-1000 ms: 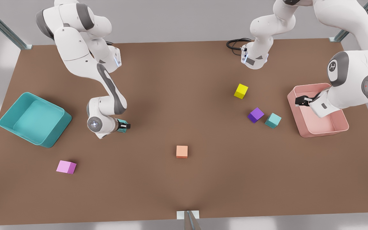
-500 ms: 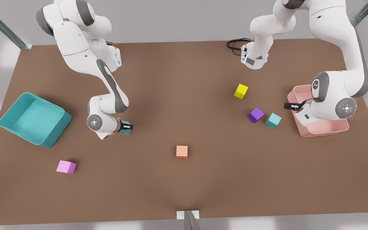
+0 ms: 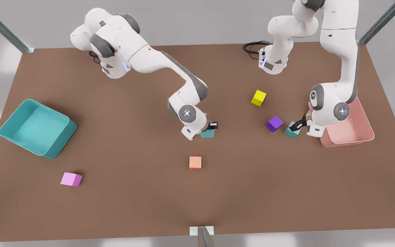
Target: Stack the two blue cubes on top of each other
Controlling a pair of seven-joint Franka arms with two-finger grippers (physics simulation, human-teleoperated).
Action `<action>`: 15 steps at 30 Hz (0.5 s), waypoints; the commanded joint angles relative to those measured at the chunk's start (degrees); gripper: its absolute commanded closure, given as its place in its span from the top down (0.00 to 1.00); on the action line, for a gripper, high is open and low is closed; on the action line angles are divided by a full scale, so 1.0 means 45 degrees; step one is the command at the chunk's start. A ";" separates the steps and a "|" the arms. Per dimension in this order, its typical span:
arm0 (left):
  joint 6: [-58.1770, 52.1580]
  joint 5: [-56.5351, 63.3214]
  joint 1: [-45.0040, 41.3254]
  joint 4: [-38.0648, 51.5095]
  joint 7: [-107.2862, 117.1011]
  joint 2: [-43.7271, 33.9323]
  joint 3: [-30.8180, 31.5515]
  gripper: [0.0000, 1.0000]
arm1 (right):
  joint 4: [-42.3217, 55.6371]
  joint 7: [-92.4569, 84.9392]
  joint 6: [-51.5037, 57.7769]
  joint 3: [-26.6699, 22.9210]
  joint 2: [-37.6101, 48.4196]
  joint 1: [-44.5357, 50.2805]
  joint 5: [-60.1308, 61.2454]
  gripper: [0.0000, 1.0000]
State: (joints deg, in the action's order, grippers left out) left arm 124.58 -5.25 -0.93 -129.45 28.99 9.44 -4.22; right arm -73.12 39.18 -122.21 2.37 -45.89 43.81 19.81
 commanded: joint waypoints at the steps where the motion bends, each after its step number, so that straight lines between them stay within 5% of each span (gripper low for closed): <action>1: 0.1553 -0.0161 0.0012 -0.0236 0.8341 -0.0008 -0.0059 1.00 | 0.0722 0.9028 0.0223 -0.0038 -0.0642 0.0246 -0.0183 0.61; 7: 0.1710 -0.0161 0.0012 -0.0353 0.8928 0.0246 -0.0059 1.00 | 0.0898 0.9047 -0.0265 -0.0097 -0.1463 0.0402 -0.0925 0.62; 8: 0.1710 -0.0161 0.0012 -0.0432 0.8908 0.0285 -0.0098 1.00 | 0.1015 0.9028 -0.0323 -0.0097 -0.1599 0.0402 -0.0926 0.69; 9: 0.1827 -0.0161 0.0032 -0.0587 0.8889 0.0324 -0.0176 1.00 | 0.1191 0.9009 -0.0323 -0.0077 -0.1697 0.0383 -0.0926 1.00; 15: 0.2295 -0.0180 0.0032 -0.0705 0.8850 0.0480 -0.0196 1.00 | 0.1425 0.8872 -0.0265 -0.0077 -0.1600 0.0305 -0.0887 1.00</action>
State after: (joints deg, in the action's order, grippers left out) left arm 133.11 -6.09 -0.79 -132.67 51.46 11.58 -5.06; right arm -66.85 61.85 -123.32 2.00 -53.11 45.25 15.85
